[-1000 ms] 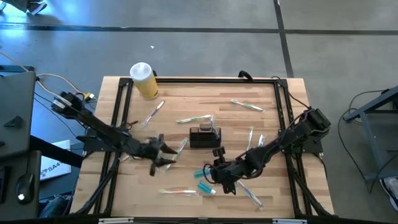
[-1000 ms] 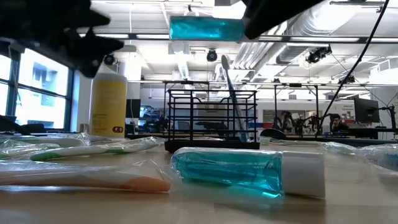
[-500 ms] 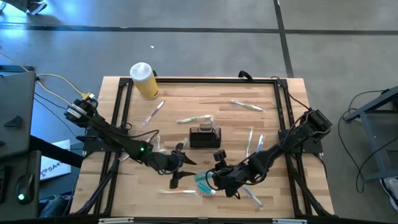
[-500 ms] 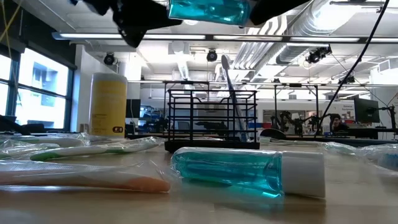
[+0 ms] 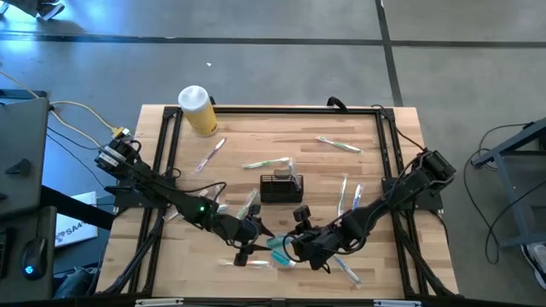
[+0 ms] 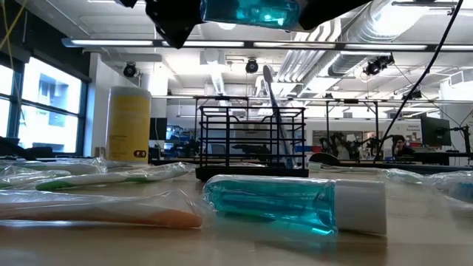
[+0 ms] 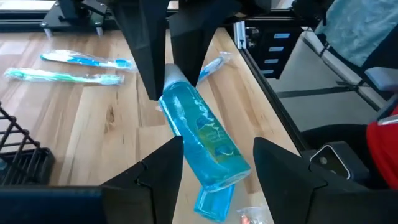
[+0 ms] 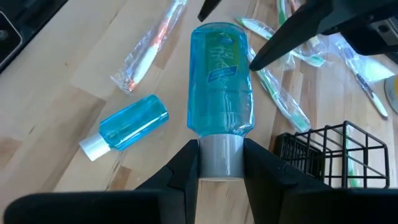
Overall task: Pick & Place toothbrushing station
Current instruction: Put the mouthwash into the wire organizer
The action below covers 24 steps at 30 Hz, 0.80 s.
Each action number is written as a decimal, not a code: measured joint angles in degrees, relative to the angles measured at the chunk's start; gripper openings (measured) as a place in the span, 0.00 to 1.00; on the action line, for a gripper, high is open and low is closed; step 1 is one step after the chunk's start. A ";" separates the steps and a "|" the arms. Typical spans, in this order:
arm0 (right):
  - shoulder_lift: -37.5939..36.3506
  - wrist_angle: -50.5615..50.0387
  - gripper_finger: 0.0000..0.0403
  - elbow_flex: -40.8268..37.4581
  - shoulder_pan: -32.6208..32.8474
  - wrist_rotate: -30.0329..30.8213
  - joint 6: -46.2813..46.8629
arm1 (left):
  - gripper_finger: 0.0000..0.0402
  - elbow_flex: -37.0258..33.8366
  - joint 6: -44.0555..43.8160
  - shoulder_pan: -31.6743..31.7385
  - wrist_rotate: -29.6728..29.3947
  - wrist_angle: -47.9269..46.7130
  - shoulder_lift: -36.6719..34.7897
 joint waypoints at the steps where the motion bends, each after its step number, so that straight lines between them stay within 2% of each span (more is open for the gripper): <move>1: 0.00 -0.02 0.22 0.00 0.00 0.13 0.00 | 0.47 0.00 -0.04 0.00 -0.59 -0.02 0.00; 7: 0.00 0.02 0.22 0.00 0.00 0.34 -0.28 | 0.47 0.00 -0.15 -0.02 -1.13 -0.35 0.00; 12: 0.03 -0.37 0.22 -0.05 -0.04 0.37 -1.27 | 0.47 -0.02 -1.67 -0.07 -5.85 -0.50 1.25; 18: 0.07 0.13 0.22 -0.07 -0.04 0.38 -1.49 | 0.47 0.00 -1.31 -0.02 -5.33 -0.04 1.81; 21: 0.07 0.38 0.22 -0.07 -0.02 0.38 -2.33 | 0.47 0.00 -1.29 0.85 -2.77 0.00 1.81; 24: 0.07 0.50 0.22 -0.07 0.00 0.40 -3.19 | 0.47 0.00 -2.48 2.94 3.15 0.02 1.81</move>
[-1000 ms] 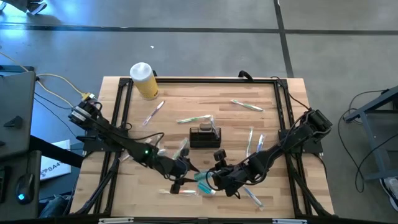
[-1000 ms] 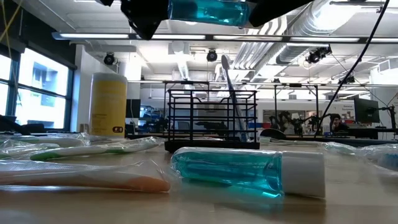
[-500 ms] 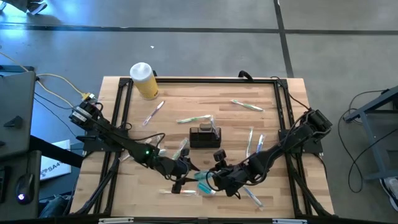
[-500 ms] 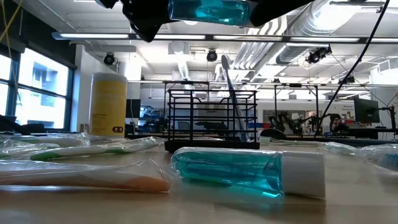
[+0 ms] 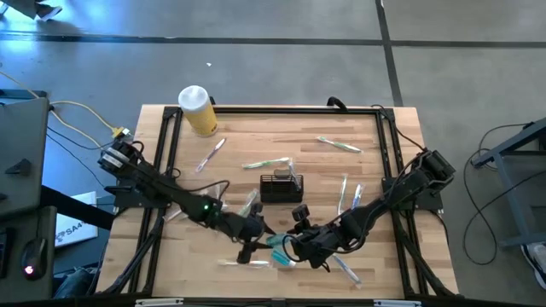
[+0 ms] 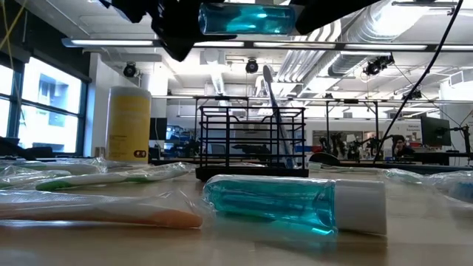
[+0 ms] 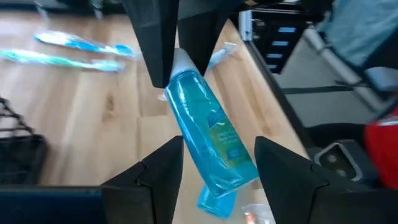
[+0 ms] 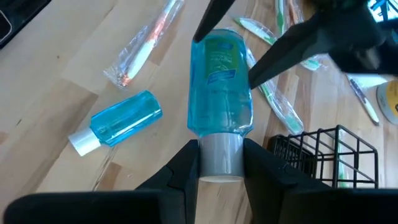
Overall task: Pick & Place toothbrushing station
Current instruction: Put the mouthwash into the wire organizer
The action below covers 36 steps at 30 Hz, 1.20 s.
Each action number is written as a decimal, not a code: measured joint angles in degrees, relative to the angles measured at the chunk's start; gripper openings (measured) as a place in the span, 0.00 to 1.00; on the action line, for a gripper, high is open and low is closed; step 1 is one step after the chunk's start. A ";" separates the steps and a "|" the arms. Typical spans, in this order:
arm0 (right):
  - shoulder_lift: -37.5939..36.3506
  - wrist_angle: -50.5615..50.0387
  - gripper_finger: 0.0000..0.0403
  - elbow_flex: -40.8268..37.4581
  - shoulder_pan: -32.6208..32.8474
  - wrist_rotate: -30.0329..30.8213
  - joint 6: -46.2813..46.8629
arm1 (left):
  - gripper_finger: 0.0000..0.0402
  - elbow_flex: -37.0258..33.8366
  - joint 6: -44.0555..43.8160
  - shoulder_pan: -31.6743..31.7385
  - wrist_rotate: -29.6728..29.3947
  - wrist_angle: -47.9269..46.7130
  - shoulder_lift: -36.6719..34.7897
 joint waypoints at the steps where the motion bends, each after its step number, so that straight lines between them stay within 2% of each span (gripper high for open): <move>1: 0.06 0.03 0.22 0.00 -0.02 0.05 0.00 | 0.47 0.00 -0.70 0.84 2.19 0.00 0.00; 5: 0.06 0.20 0.22 0.00 -0.03 0.48 0.00 | 0.47 0.00 -3.46 4.12 9.59 0.23 0.00; 9: 0.06 0.50 0.22 0.00 0.00 1.33 -0.64 | 0.47 -0.02 -3.98 5.45 13.36 1.49 0.00; 21: 0.11 0.44 0.23 0.04 0.00 1.30 -0.87 | 0.46 -0.04 -3.57 5.65 14.64 1.47 0.01; 36: 0.13 0.75 0.23 0.11 0.00 1.65 -2.74 | 0.18 -0.09 -4.17 5.73 15.17 1.11 0.09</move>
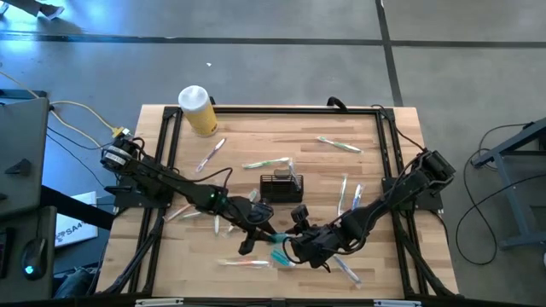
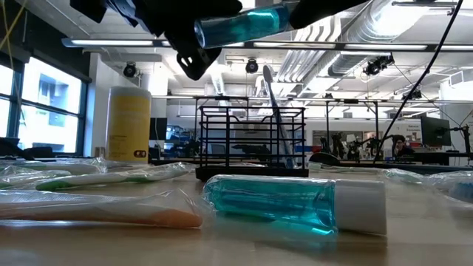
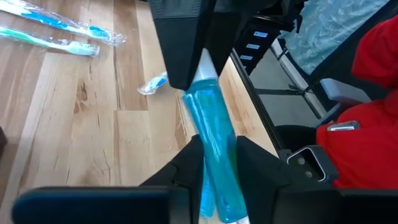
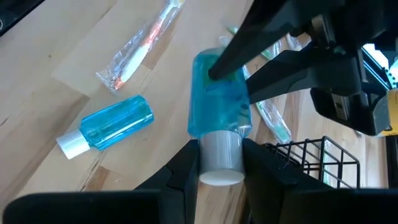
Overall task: Pick & Place toothbrushing station
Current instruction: Put the mouthwash into the wire organizer
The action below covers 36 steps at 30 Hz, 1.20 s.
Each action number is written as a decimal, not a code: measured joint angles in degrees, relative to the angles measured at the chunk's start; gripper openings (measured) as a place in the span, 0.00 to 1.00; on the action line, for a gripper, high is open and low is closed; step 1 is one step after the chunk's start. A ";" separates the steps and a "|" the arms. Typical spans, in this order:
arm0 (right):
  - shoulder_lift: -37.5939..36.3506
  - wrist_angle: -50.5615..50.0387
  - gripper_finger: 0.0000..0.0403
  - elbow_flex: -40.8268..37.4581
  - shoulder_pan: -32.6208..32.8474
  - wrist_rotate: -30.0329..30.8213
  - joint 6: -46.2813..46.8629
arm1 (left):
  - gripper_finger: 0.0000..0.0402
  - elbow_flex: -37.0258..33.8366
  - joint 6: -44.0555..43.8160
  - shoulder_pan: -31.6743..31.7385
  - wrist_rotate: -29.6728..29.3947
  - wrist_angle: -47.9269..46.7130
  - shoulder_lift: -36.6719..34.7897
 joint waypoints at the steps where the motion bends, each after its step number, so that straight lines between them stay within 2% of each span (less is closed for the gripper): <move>1: 0.00 0.02 0.23 0.04 0.00 0.00 -0.10 | 0.16 -0.02 0.02 0.00 0.00 -0.02 0.00; 7: 0.00 0.07 0.23 0.08 0.02 -0.02 -0.31 | 0.08 -0.02 0.08 0.00 -0.02 -0.03 0.00; 14: 0.00 -0.05 0.23 0.08 0.02 -0.02 -0.25 | 0.07 -0.02 0.90 0.00 -0.02 0.04 0.00; 27: 0.07 -0.13 0.44 -0.14 -0.04 -0.34 4.21 | 0.05 0.03 2.37 -0.15 0.60 1.52 -0.09; 29: 0.02 -1.12 0.46 -0.14 0.00 0.44 6.80 | 0.05 0.02 2.57 -0.15 0.48 1.33 -0.09; 32: -1.12 -5.37 0.47 -0.14 0.14 3.87 15.41 | 0.05 0.02 5.45 -0.18 -0.56 1.86 -0.29; 34: -2.39 -8.60 0.47 -0.07 0.13 4.48 22.14 | 0.05 0.02 7.77 -0.72 -3.60 0.93 -0.89; 36: -3.74 -12.27 0.46 -0.09 0.11 4.02 28.44 | 0.05 0.04 10.83 -1.12 -9.46 0.10 -1.40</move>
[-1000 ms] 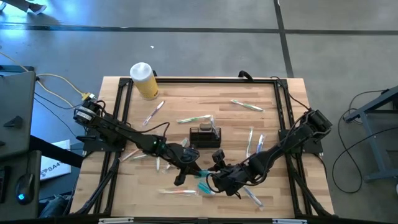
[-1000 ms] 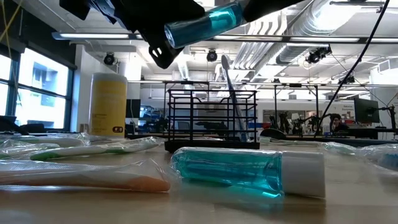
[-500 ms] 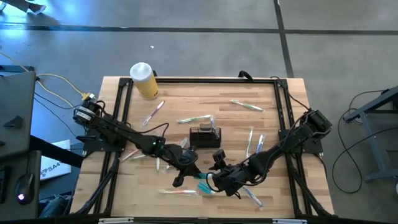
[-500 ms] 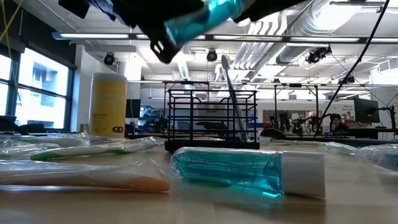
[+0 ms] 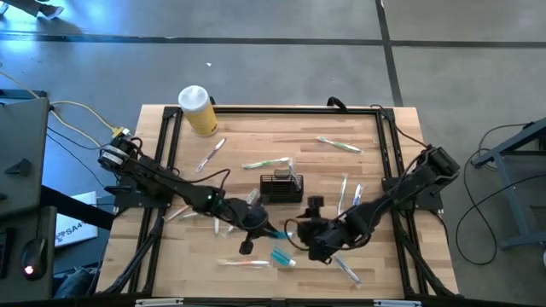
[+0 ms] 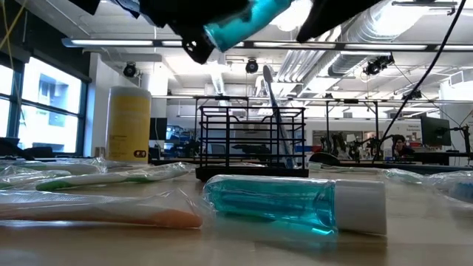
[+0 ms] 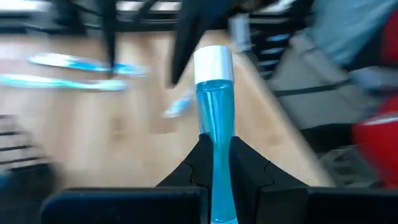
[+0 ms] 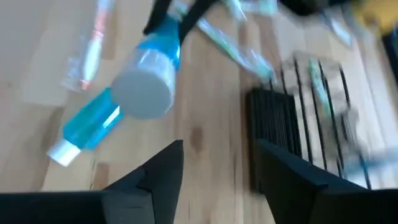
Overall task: Pick & Place toothbrushing station
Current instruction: Put the mouthwash into the wire organizer
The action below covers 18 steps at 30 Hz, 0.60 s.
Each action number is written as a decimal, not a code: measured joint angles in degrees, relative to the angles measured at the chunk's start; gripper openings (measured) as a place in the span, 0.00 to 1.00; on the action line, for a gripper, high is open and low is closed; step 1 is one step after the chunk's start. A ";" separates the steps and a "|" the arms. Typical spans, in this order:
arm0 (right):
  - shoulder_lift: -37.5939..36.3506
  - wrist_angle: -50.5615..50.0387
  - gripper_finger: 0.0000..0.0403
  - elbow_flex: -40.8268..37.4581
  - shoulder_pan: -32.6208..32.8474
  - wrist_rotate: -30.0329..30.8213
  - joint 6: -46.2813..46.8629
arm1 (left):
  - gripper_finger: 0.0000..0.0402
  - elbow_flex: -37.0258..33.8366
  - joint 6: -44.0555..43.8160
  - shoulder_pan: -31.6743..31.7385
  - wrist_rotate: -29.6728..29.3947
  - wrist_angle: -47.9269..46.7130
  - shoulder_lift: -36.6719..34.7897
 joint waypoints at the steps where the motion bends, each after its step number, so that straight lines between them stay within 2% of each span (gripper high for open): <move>1: -0.65 -0.91 0.45 0.00 0.00 -0.86 2.88 | 0.05 0.00 1.91 -0.59 -3.08 -0.79 -0.15; 5: -2.49 -1.57 0.43 0.02 0.64 -4.45 9.51 | 0.05 0.00 8.98 -2.79 -14.85 -1.14 -0.15; 9: -2.58 2.09 0.40 0.02 0.84 -3.53 9.65 | 0.05 0.00 13.01 -4.95 -23.20 -0.58 -0.15; 13: -2.58 5.17 0.39 0.02 -0.33 1.64 12.56 | 0.05 0.00 16.60 -6.72 -27.32 1.80 -0.15; 18: -2.58 6.33 0.43 0.02 -2.00 1.26 12.55 | 0.05 0.00 18.73 -8.03 -30.79 2.27 -0.15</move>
